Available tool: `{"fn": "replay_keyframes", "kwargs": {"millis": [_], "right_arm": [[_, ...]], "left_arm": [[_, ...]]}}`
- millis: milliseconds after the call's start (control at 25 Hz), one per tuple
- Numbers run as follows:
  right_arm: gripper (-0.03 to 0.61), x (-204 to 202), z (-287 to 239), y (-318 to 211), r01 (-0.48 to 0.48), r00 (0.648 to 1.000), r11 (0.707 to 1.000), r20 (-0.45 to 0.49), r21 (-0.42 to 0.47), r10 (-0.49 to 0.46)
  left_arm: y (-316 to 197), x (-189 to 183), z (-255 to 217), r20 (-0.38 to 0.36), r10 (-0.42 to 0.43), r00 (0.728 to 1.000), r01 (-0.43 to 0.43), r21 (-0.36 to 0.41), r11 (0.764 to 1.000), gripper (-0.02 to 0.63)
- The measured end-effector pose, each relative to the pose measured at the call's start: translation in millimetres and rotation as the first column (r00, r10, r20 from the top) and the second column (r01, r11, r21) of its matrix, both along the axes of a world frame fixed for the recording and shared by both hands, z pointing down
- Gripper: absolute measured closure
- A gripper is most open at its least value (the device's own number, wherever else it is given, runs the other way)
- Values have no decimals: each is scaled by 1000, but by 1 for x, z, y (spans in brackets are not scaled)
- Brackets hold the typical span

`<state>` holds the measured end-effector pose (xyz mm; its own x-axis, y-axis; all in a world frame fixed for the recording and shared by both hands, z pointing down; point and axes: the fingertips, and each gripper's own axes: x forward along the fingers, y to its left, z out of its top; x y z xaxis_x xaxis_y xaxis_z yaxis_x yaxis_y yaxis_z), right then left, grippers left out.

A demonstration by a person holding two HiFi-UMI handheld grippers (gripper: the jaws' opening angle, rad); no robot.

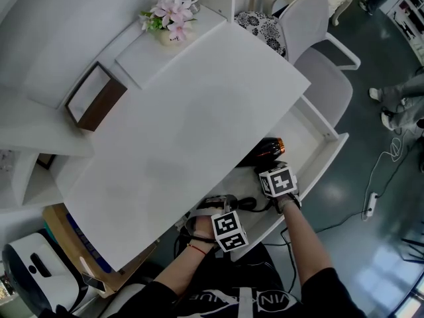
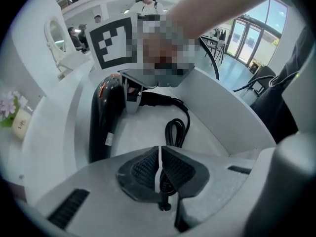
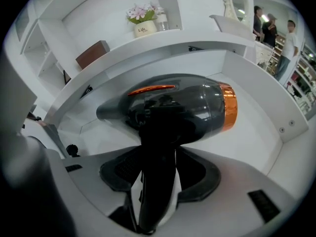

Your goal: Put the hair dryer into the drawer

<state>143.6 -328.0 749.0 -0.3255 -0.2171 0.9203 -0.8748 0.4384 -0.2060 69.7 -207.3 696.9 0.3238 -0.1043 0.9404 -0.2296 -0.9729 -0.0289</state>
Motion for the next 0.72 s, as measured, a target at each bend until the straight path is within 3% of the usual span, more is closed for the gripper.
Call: {"fn": "replay_keyframes", "kwargs": {"millis": [440, 640, 720], "right_arm": [[388, 6, -24, 11, 105, 992, 993, -82, 55, -100], [393, 11, -37, 22, 98, 990, 992, -108, 85, -88], [473, 13, -47, 21, 66, 993, 989, -107, 130, -52]], "left_arm": [[6, -4, -9, -16, -25, 1000, 26, 19, 999, 589], [13, -9, -12, -24, -52, 998, 53, 38, 998, 589], [15, -10, -17, -44, -71, 996, 73, 44, 996, 589]]}}
